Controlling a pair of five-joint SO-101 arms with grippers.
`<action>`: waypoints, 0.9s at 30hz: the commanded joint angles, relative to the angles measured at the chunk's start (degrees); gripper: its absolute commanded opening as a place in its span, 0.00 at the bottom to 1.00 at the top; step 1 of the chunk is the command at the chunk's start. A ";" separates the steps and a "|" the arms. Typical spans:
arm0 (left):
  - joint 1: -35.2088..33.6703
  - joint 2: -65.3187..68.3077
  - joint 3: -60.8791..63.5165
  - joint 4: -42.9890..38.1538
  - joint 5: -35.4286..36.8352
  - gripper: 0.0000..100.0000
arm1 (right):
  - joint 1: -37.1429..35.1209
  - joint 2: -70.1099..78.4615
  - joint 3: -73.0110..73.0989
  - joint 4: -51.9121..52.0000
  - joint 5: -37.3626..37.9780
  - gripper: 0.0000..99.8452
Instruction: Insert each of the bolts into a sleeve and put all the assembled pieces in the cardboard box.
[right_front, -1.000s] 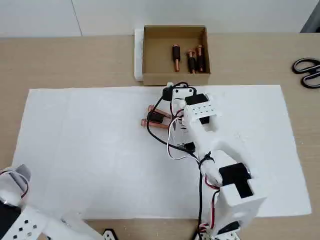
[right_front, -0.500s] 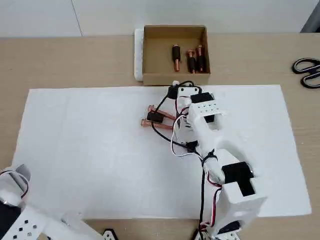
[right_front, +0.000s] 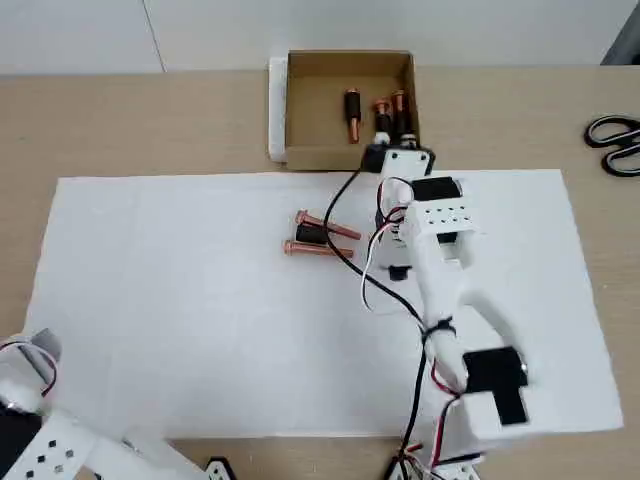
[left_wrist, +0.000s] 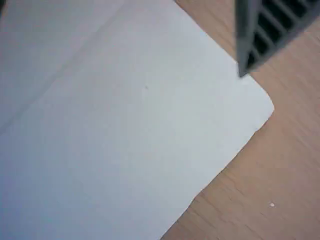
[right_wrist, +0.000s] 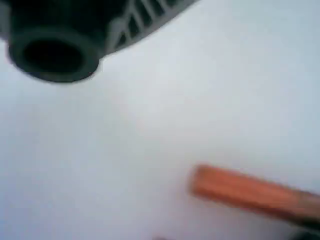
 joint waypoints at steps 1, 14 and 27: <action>0.18 -0.09 -2.86 0.18 0.44 0.31 | 0.66 -6.46 -1.05 0.31 0.18 0.00; 8.26 11.34 -21.93 5.27 2.73 0.31 | 0.92 -7.78 -1.85 1.71 0.26 0.00; 32.44 36.31 -36.35 5.27 13.80 0.31 | 9.71 -7.78 -24.97 18.07 3.08 0.00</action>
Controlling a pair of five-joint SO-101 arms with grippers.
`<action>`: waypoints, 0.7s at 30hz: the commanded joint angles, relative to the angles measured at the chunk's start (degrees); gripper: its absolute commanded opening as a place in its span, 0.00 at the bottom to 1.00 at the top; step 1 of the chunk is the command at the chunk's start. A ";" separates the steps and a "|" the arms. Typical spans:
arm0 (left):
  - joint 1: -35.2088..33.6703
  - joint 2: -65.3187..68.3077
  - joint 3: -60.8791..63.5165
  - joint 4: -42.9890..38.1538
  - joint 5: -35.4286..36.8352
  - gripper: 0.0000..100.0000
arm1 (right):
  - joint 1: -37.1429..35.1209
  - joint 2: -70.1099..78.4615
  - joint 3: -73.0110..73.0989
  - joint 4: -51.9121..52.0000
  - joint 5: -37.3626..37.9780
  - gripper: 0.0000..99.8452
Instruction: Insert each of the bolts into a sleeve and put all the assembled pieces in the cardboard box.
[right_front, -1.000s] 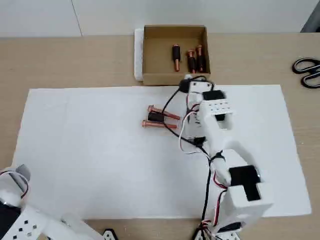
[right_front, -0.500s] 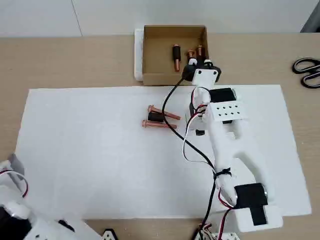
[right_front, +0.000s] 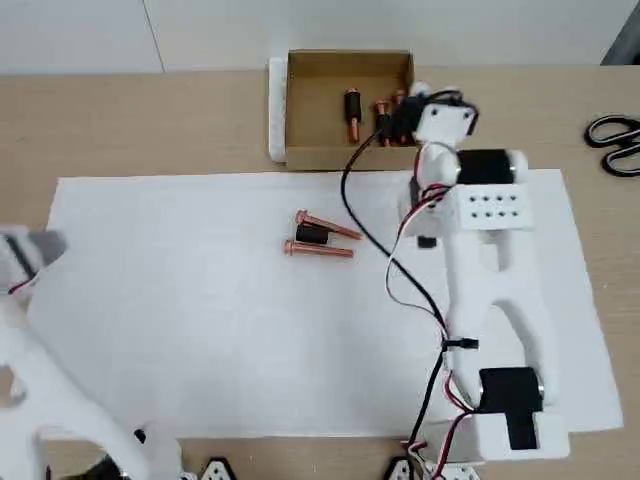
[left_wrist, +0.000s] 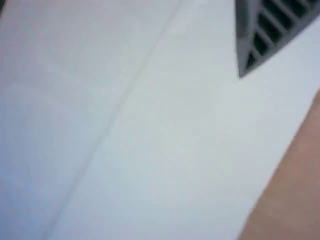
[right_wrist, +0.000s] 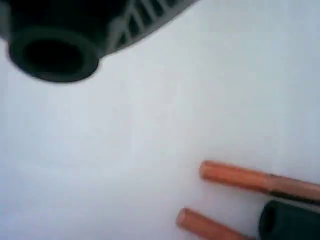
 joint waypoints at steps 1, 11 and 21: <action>10.73 3.08 -2.86 0.97 2.81 0.31 | 3.91 -3.56 -7.74 3.12 0.62 0.00; 32.88 15.47 -2.95 -4.84 3.43 0.31 | 11.91 -3.65 -13.45 6.99 1.85 0.00; 46.15 31.91 -3.12 -12.48 10.29 0.31 | 12.35 -6.37 -13.36 6.99 1.76 0.00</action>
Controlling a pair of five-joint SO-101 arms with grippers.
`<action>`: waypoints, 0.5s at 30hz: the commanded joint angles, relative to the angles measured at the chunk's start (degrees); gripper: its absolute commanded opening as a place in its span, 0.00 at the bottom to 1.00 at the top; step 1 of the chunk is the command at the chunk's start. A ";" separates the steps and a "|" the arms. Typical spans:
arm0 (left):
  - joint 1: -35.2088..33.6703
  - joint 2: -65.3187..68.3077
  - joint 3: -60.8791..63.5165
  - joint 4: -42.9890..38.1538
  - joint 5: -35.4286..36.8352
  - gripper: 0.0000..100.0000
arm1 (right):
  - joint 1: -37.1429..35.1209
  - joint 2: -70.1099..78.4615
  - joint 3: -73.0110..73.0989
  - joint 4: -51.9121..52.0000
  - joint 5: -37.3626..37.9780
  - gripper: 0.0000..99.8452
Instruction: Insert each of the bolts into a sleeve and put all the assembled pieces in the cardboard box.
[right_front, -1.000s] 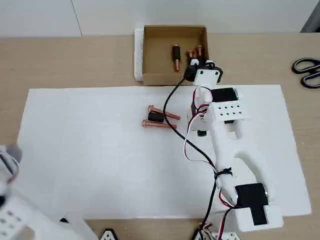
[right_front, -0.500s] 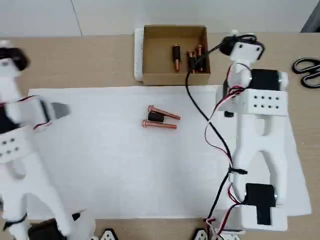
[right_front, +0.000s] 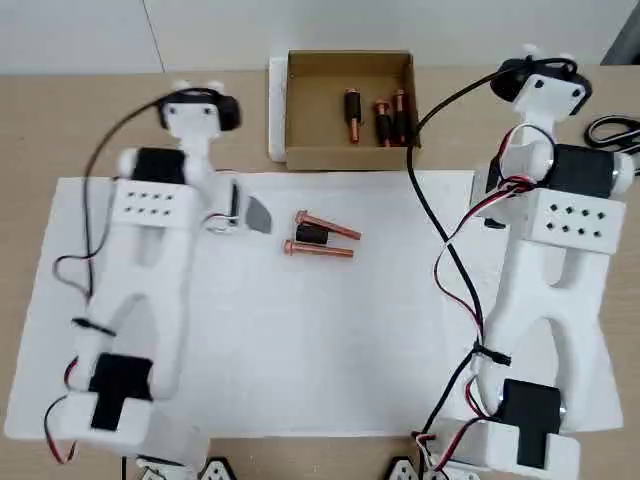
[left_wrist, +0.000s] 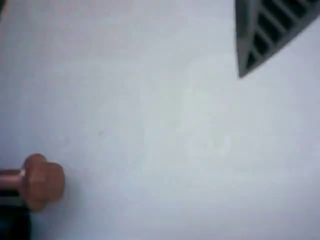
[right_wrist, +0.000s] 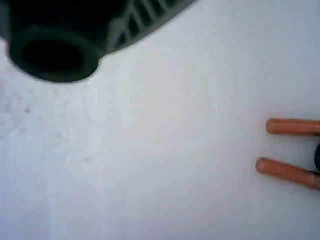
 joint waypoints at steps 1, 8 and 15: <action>4.75 0.44 -2.77 -1.14 0.44 0.31 | 0.31 -2.51 -2.99 0.40 0.35 0.00; 12.22 -1.05 -3.91 -1.32 2.02 0.31 | 0.48 -2.33 -2.90 0.40 0.35 0.00; 14.42 -0.88 -3.65 -5.63 20.22 0.31 | 0.22 -2.33 -2.90 0.04 0.00 0.00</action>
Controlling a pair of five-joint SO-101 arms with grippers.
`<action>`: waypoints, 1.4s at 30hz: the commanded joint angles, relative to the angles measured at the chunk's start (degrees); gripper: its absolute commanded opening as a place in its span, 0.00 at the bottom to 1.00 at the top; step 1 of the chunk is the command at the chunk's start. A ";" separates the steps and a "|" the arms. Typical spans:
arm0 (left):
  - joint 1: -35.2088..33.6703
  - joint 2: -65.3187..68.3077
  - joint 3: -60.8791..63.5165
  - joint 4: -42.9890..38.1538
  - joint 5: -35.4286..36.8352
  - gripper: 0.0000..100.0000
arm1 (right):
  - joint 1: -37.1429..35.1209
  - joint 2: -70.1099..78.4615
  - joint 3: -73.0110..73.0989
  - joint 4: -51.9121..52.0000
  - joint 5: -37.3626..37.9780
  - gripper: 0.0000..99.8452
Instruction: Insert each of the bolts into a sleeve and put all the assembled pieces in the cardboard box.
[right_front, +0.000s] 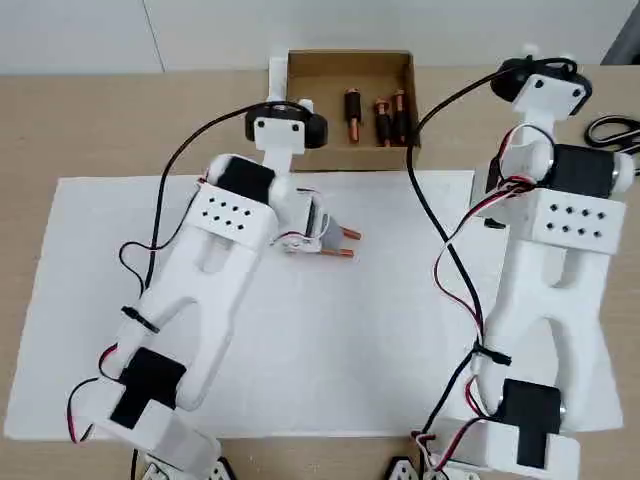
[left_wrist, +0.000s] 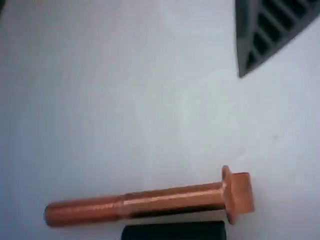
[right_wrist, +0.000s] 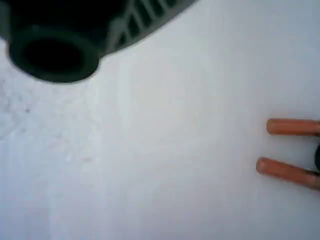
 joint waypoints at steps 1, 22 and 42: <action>0.09 -1.14 -2.33 -3.69 9.58 0.31 | 0.22 -2.33 -2.90 0.04 -0.09 0.00; 4.40 14.77 -2.42 -9.49 27.60 0.31 | 0.48 -2.77 3.25 -2.59 0.09 0.00; -0.44 22.24 -2.59 -11.52 31.82 0.31 | 0.40 -2.51 3.25 -2.59 -0.09 0.00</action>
